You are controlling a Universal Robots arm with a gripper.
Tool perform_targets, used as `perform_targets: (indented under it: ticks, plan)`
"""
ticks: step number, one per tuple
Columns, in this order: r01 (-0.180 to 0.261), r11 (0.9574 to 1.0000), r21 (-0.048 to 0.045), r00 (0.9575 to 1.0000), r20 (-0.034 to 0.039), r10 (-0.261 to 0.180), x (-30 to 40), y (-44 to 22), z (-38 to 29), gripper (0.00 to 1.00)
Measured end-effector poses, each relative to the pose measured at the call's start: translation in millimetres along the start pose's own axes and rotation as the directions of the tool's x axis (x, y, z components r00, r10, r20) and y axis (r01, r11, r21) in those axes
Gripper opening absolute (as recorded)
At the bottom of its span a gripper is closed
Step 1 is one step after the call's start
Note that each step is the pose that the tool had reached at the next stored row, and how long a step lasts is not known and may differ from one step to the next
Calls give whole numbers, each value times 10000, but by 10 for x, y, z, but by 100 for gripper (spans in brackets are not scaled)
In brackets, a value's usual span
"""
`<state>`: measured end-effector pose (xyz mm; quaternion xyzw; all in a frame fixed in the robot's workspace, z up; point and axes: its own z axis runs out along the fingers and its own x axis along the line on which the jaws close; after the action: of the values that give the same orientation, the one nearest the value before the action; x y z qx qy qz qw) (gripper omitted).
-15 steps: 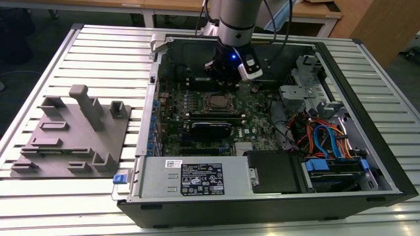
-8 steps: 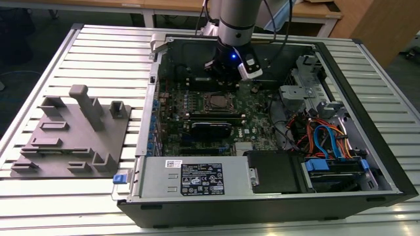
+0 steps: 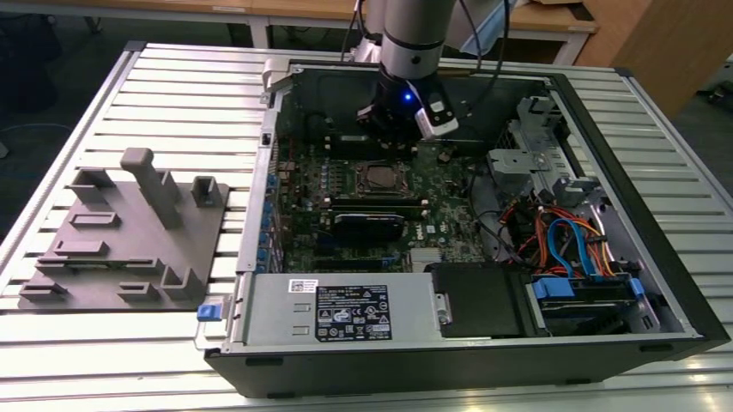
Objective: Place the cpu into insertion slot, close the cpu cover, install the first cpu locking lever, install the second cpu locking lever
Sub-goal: 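Install the first cpu locking lever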
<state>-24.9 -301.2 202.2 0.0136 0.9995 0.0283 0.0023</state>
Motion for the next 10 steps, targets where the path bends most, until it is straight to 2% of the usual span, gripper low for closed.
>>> perform_targets:
  ticks: [4,8,10]
  plan:
    - [0,10000,55,10000,2,0,0,17,7,10]
    - [1,9999,170,10000,5,-1,0,20,25,10]
    - [3,9998,181,10000,4,-3,0,19,26,10]
